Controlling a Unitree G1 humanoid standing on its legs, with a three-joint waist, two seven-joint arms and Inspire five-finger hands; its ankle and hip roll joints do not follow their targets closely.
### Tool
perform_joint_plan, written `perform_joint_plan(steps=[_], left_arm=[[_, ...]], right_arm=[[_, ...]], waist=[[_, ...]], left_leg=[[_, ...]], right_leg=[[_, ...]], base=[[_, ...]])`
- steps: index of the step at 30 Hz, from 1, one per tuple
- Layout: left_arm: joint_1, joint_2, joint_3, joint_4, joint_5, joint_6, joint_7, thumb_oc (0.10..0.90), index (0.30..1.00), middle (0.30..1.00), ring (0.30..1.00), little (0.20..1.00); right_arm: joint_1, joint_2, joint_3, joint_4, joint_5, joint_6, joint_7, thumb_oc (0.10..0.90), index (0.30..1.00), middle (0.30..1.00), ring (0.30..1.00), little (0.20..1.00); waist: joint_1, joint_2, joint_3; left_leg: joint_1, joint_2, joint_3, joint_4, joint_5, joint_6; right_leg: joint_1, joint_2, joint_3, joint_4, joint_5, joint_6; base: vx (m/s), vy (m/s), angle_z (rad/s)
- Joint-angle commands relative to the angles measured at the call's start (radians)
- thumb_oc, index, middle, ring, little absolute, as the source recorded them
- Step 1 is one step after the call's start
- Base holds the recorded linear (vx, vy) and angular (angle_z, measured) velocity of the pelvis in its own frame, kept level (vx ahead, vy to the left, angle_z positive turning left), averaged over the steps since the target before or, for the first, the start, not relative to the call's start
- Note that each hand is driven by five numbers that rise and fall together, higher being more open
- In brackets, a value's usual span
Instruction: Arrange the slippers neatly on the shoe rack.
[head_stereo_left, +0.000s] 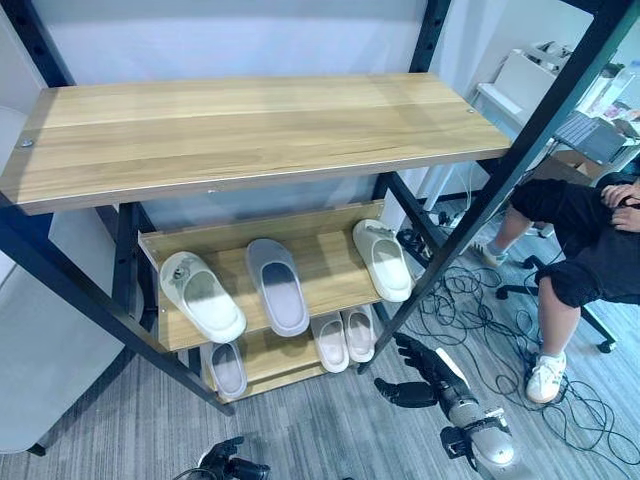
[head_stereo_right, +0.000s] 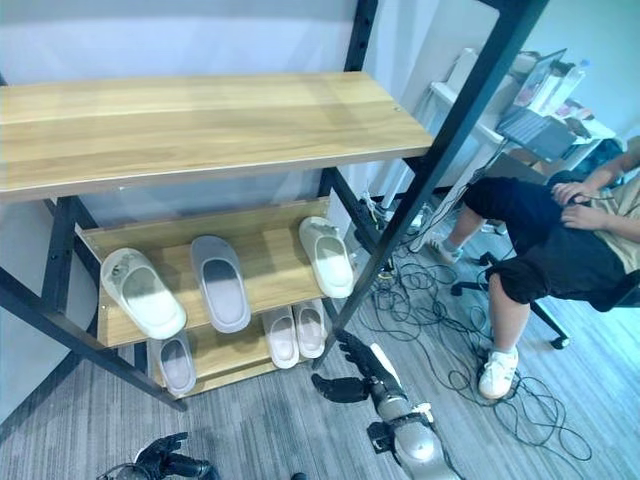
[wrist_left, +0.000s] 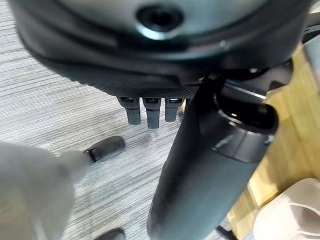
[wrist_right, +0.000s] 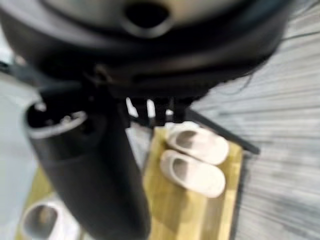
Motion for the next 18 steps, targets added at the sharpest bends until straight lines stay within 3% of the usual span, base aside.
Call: perform_joint_plan(steps=[1,11,18], left_arm=[[-0.051,0.021,0.004,0.06,-0.008,-0.041,0.013,0.8,0.9,0.9,0.9,0.9],[-0.048,-0.002,-0.004,0.062,-0.006,-0.044,0.014,0.8,0.9,0.9,0.9,0.9],[-0.023,-0.015,-0.004,0.05,-0.003,-0.038,0.012,0.8,0.9,0.9,0.9,0.9]], right_arm=[[-0.05,-0.014,-0.052,-0.174,0.017,-0.104,0.01,0.8,0.9,0.9,0.9,0.9],[-0.068,-0.059,-0.117,-0.417,0.0,-0.134,-0.043,0.8,0.9,0.9,0.9,0.9],[-0.159,-0.058,-0.116,-0.392,-0.027,-0.133,-0.086,0.8,0.9,0.9,0.9,0.9]], waist=[[0.0,0.011,-0.026],[-0.007,0.015,-0.023],[0.011,0.015,-0.024]], left_leg=[[0.027,-0.023,-0.074,0.003,-0.049,-0.012],[0.041,-0.026,-0.073,0.003,-0.059,-0.008],[0.045,-0.026,-0.074,0.003,-0.063,-0.008]], right_leg=[[-0.038,0.055,0.035,0.03,0.176,0.003],[-0.033,0.056,0.034,0.039,0.171,0.001],[-0.027,0.052,0.025,0.028,0.169,0.0]], base=[[0.0,0.0,0.0],[0.01,0.004,0.0],[0.03,-0.001,0.0]])
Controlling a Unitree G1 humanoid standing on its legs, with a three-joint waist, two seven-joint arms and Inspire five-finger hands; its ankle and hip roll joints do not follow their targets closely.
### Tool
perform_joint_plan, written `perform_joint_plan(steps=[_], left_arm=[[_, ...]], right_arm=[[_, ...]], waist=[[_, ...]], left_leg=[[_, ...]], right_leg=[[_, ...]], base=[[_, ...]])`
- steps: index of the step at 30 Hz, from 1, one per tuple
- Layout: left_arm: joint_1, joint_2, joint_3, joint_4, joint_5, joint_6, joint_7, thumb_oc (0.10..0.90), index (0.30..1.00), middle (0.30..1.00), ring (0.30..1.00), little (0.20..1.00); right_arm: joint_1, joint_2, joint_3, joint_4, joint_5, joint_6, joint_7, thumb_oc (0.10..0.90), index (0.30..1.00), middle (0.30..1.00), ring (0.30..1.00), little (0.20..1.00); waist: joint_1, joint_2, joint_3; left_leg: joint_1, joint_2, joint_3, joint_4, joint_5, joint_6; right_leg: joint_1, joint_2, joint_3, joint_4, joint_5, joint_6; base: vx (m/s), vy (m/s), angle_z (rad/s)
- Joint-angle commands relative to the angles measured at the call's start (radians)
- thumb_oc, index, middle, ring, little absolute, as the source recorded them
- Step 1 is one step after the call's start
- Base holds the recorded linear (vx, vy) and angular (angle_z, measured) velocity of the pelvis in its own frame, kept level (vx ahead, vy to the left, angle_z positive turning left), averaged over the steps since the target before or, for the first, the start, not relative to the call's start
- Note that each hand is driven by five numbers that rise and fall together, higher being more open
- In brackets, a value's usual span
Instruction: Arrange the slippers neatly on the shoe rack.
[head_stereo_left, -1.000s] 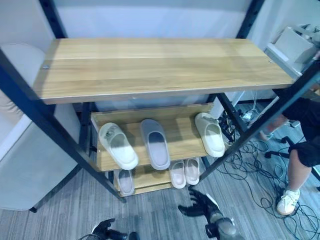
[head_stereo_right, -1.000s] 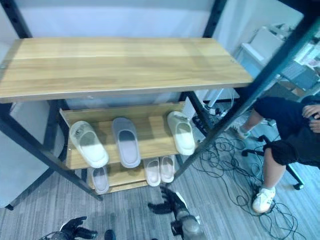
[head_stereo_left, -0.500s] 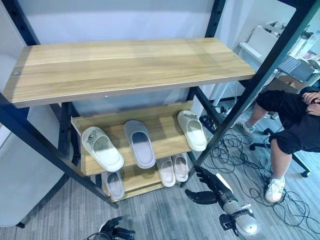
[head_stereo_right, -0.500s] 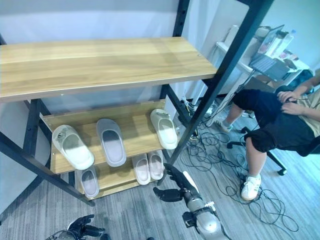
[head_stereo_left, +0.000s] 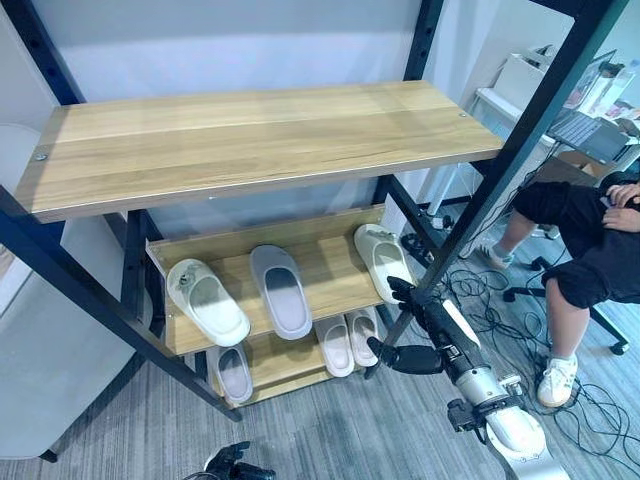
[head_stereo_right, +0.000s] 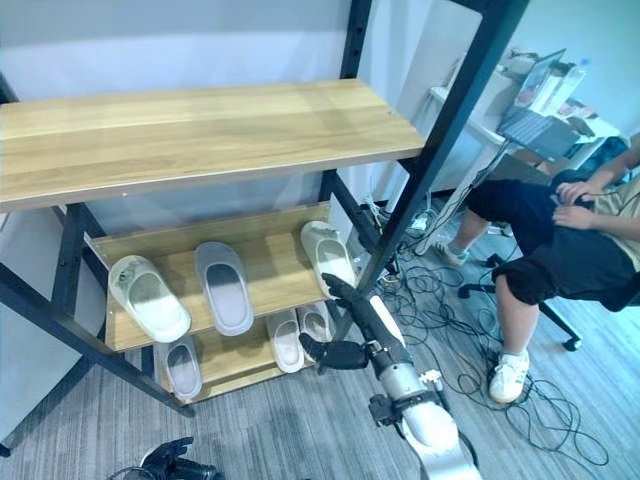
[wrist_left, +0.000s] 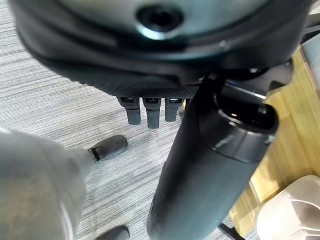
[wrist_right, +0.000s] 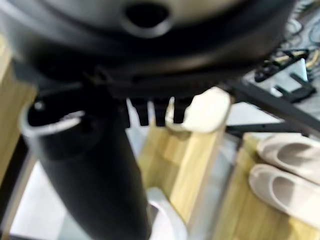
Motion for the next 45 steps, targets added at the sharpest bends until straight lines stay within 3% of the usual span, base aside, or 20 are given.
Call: perform_joint_plan(steps=[1,17,32,45], left_arm=[[-0.052,0.017,0.006,0.041,-0.003,-0.038,0.012,0.8,0.9,0.9,0.9,0.9],[-0.033,0.005,-0.043,0.014,0.023,-0.028,0.016,0.8,0.9,0.9,0.9,0.9],[-0.041,0.002,-0.048,0.014,0.008,-0.031,0.036,0.8,0.9,0.9,0.9,0.9],[-0.059,0.005,-0.063,0.001,-0.002,-0.033,0.05,0.8,0.9,0.9,0.9,0.9]], right_arm=[[-0.141,-0.015,-0.052,-0.057,-0.018,-0.111,-0.071,0.8,0.9,0.9,0.9,0.9],[-0.471,0.011,0.048,0.341,-0.051,-0.074,-0.203,0.8,0.9,0.9,0.9,0.9],[-0.528,0.027,0.049,0.256,-0.028,-0.083,-0.236,0.8,0.9,0.9,0.9,0.9],[-0.624,0.065,0.113,0.336,-0.005,-0.078,-0.255,0.8,0.9,0.9,0.9,0.9]], waist=[[0.015,-0.004,-0.016],[0.089,0.027,-0.004],[0.115,0.035,0.018],[0.144,0.024,0.036]], left_leg=[[0.04,-0.026,-0.072,0.006,-0.062,-0.009],[0.016,-0.041,-0.101,0.006,-0.06,-0.009],[-0.012,-0.051,-0.113,0.006,-0.064,-0.012],[-0.034,-0.053,-0.118,0.006,-0.068,-0.012]], right_leg=[[-0.033,0.053,0.026,0.028,0.169,0.0],[-0.035,0.038,-0.006,0.005,0.149,-0.01],[-0.055,0.027,-0.024,0.005,0.146,-0.008],[-0.076,0.024,-0.034,0.005,0.144,-0.006]], base=[[0.0,0.0,0.0],[0.04,-0.006,0.05],[0.02,0.015,0.07],[0.0,0.005,0.01]])
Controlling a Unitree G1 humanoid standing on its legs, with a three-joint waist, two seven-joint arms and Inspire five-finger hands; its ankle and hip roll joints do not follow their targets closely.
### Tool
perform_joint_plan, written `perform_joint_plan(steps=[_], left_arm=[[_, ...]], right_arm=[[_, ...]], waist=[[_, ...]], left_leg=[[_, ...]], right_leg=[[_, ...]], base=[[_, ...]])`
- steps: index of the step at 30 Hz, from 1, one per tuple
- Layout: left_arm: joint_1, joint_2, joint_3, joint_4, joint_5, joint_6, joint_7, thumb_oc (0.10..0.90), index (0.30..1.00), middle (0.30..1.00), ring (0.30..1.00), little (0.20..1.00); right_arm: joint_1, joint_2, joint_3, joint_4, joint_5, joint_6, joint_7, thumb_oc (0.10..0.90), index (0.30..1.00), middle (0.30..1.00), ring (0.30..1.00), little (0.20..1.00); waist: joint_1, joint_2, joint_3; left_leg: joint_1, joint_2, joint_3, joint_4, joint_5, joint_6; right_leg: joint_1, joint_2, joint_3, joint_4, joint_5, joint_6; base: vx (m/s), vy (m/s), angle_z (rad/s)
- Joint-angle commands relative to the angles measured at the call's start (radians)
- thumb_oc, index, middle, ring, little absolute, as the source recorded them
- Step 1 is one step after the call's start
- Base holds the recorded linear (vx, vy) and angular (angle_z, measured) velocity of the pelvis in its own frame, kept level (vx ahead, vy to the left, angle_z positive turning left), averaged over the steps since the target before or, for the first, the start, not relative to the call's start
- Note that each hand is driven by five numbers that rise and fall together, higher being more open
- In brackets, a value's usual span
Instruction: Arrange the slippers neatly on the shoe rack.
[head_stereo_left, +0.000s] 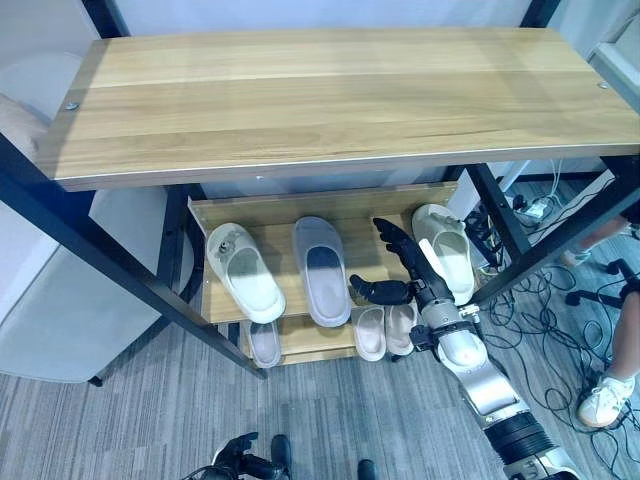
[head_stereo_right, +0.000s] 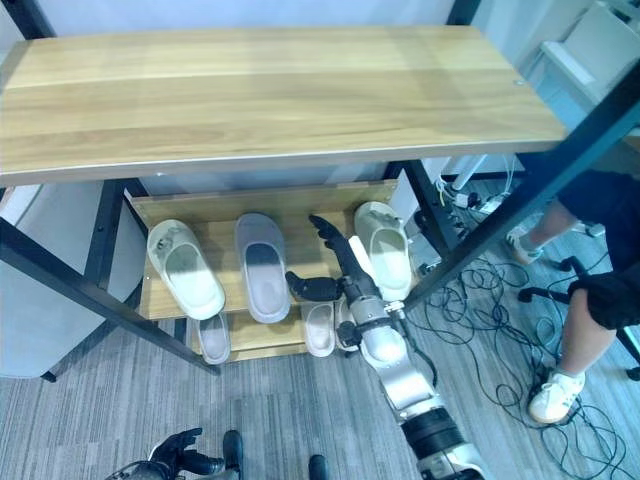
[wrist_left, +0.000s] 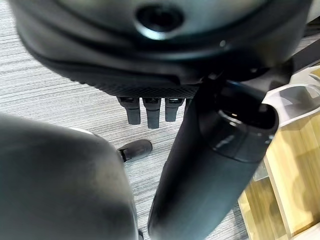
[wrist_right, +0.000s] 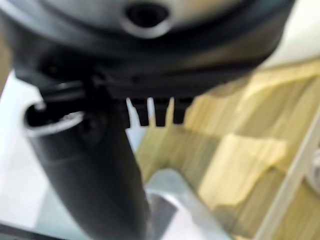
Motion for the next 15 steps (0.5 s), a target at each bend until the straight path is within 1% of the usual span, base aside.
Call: perform_joint_plan(steps=[1,7,15], left_arm=[[-0.05,0.016,-0.017,0.053,-0.004,-0.035,0.028,0.8,0.9,0.9,0.9,0.9],[-0.034,0.023,-0.005,0.053,-0.009,-0.038,0.031,0.8,0.9,0.9,0.9,0.9],[-0.032,0.031,-0.001,0.045,-0.023,-0.038,0.034,0.8,0.9,0.9,0.9,0.9]], right_arm=[[-0.143,0.009,-0.047,-0.035,0.022,-0.082,-0.051,0.8,0.9,0.9,0.9,0.9],[-0.168,-0.006,-0.046,0.009,0.005,-0.082,-0.07,0.8,0.9,0.9,0.9,0.9],[-0.258,-0.007,-0.027,0.141,0.015,-0.077,-0.108,0.8,0.9,0.9,0.9,0.9]], waist=[[0.025,0.007,-0.035],[0.041,0.009,-0.03],[0.066,0.015,-0.01]], left_leg=[[0.052,-0.032,-0.055,0.002,-0.075,-0.018],[0.046,-0.036,-0.061,0.002,-0.076,-0.02],[0.017,-0.038,-0.068,0.002,-0.071,-0.019]], right_leg=[[-0.024,0.034,0.041,0.005,0.154,-0.01],[-0.029,0.033,0.028,0.005,0.151,-0.009],[-0.057,0.034,0.023,0.005,0.151,-0.009]], base=[[0.02,0.011,0.04],[0.02,0.007,0.06],[0.0,0.0,0.0]])
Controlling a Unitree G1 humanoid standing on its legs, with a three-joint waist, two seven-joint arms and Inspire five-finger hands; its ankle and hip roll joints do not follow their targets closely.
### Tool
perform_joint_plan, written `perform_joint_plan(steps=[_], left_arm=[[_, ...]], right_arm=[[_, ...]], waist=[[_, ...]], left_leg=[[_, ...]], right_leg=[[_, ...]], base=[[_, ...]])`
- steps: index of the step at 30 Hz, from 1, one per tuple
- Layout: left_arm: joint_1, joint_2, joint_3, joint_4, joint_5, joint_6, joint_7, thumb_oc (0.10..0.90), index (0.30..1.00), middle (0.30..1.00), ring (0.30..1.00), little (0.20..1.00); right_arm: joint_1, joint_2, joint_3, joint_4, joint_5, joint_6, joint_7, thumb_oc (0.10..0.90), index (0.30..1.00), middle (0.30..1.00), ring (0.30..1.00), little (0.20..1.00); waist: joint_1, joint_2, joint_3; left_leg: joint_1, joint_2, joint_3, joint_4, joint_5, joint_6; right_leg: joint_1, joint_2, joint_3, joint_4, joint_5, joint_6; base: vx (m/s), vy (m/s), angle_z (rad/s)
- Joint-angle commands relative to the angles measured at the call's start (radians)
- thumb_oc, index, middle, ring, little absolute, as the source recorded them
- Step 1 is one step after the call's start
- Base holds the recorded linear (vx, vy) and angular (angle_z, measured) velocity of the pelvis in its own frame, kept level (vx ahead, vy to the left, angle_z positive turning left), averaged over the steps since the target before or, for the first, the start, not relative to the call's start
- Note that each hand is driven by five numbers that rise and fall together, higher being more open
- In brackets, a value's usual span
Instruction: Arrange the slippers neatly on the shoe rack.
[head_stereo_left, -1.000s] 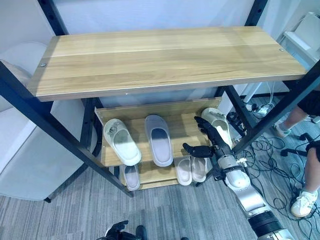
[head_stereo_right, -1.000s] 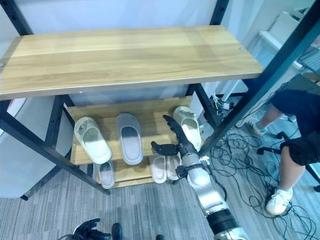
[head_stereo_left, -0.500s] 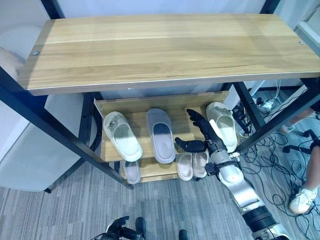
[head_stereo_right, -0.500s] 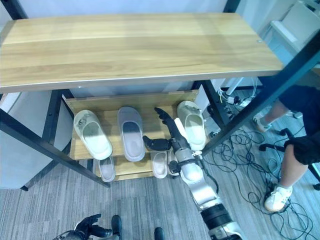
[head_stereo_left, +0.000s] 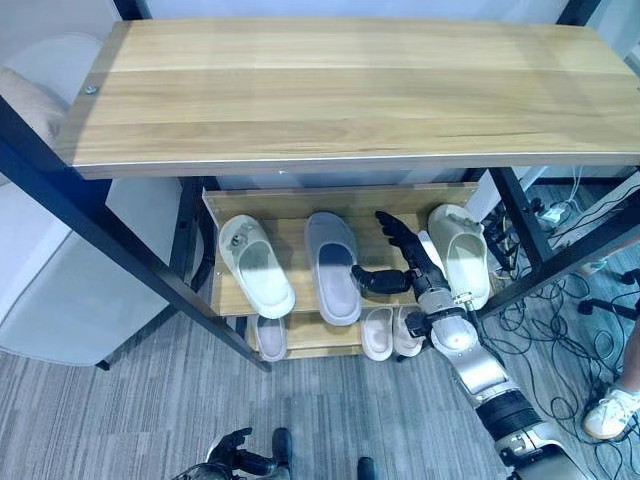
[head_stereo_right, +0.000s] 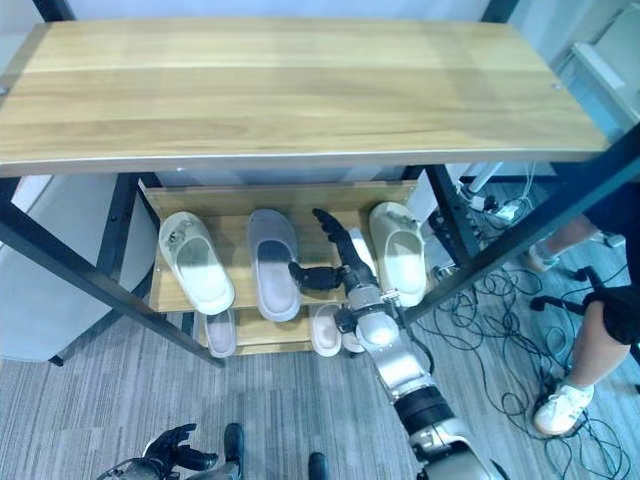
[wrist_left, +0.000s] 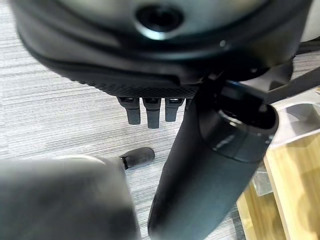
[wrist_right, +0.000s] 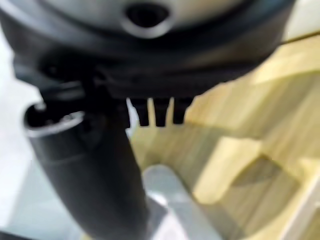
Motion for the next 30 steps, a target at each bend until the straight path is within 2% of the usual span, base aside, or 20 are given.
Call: perform_joint_plan(steps=[1,12,13,14,15,16,17,18,25,30], left_arm=[[-0.027,0.009,-0.009,0.042,-0.022,-0.023,0.018,0.8,0.9,0.9,0.9,0.9],[-0.036,0.015,-0.001,0.016,-0.033,-0.029,0.021,0.8,0.9,0.9,0.9,0.9],[-0.036,0.014,-0.002,0.015,-0.034,-0.03,0.021,0.8,0.9,0.9,0.9,0.9],[-0.038,0.015,-0.004,0.014,-0.036,-0.03,0.022,0.8,0.9,0.9,0.9,0.9],[-0.038,0.015,-0.004,0.014,-0.036,-0.03,0.022,0.8,0.9,0.9,0.9,0.9],[-0.041,0.019,-0.006,0.019,-0.034,-0.031,0.023,0.8,0.9,0.9,0.9,0.9],[-0.043,0.021,-0.008,0.023,-0.034,-0.032,0.023,0.8,0.9,0.9,0.9,0.9],[-0.046,0.023,-0.011,0.025,-0.033,-0.032,0.023,0.8,0.9,0.9,0.9,0.9],[-0.057,0.023,-0.01,0.017,-0.042,-0.033,0.028,0.8,0.9,0.9,0.9,0.9],[-0.052,0.014,-0.001,0.03,-0.035,-0.032,0.026,0.8,0.9,0.9,0.9,0.9]], right_arm=[[-0.146,-0.005,-0.046,-0.025,0.015,-0.076,-0.056,0.8,0.9,0.9,0.9,0.9],[-0.23,-0.037,-0.038,0.052,0.022,-0.074,-0.079,0.8,0.9,0.9,0.9,0.9],[-0.24,-0.041,-0.034,0.062,0.022,-0.074,-0.081,0.751,0.827,0.827,0.827,0.827],[-0.261,-0.048,-0.024,0.079,0.024,-0.073,-0.083,0.587,0.58,0.58,0.58,0.58],[-0.262,-0.048,-0.023,0.08,0.024,-0.074,-0.083,0.573,0.559,0.559,0.559,0.559],[-0.297,-0.052,-0.012,0.112,0.029,-0.073,-0.087,0.511,0.467,0.467,0.467,0.467],[-0.313,-0.057,-0.004,0.126,0.033,-0.072,-0.086,0.428,0.342,0.342,0.342,0.342],[-0.333,-0.062,0.004,0.142,0.038,-0.07,-0.087,0.4,0.3,0.3,0.3,0.3],[-0.358,-0.076,0.017,0.152,0.061,-0.069,-0.086,0.4,0.3,0.3,0.3,0.3],[-0.239,-0.063,-0.017,0.021,0.023,-0.08,-0.068,0.4,0.3,0.3,0.3,0.3]], waist=[[0.024,0.02,-0.01],[0.04,0.029,0.02],[0.041,0.03,0.024],[0.044,0.032,0.029],[0.044,0.033,0.03],[0.047,0.033,0.034],[0.049,0.034,0.037],[0.051,0.034,0.038],[0.05,0.038,0.039],[0.037,0.034,0.033]], left_leg=[[0.05,-0.036,-0.056,0.002,-0.079,-0.021],[0.013,-0.038,-0.063,0.002,-0.068,-0.024],[0.009,-0.039,-0.062,0.002,-0.067,-0.025],[0.006,-0.038,-0.062,0.002,-0.066,-0.025],[0.006,-0.038,-0.062,0.002,-0.066,-0.025],[0.002,-0.037,-0.063,0.002,-0.064,-0.026],[0.002,-0.038,-0.062,0.002,-0.065,-0.026],[0.003,-0.038,-0.062,0.002,-0.065,-0.026],[0.007,-0.04,-0.061,0.002,-0.067,-0.024],[0.018,-0.039,-0.058,0.002,-0.076,-0.02]], right_leg=[[-0.031,0.034,0.027,0.005,0.151,-0.01],[-0.063,0.035,0.021,0.005,0.152,-0.014],[-0.066,0.035,0.021,0.005,0.153,-0.013],[-0.07,0.035,0.021,0.005,0.152,-0.014],[-0.07,0.035,0.021,0.005,0.152,-0.014],[-0.073,0.035,0.022,0.005,0.153,-0.013],[-0.074,0.036,0.023,0.005,0.153,-0.013],[-0.075,0.036,0.021,0.005,0.153,-0.013],[-0.075,0.036,0.02,0.005,0.153,-0.013],[-0.073,0.036,0.028,0.005,0.159,-0.011]], base=[[0.0,0.0,0.0],[0.0,0.001,0.0],[0.0,0.0,0.0],[0.0,0.0,0.0],[0.0,0.0,0.0],[0.0,0.0,0.0],[0.0,0.0,0.0],[0.0,0.0,0.0],[0.0,0.002,0.01],[0.0,0.0,0.0]])
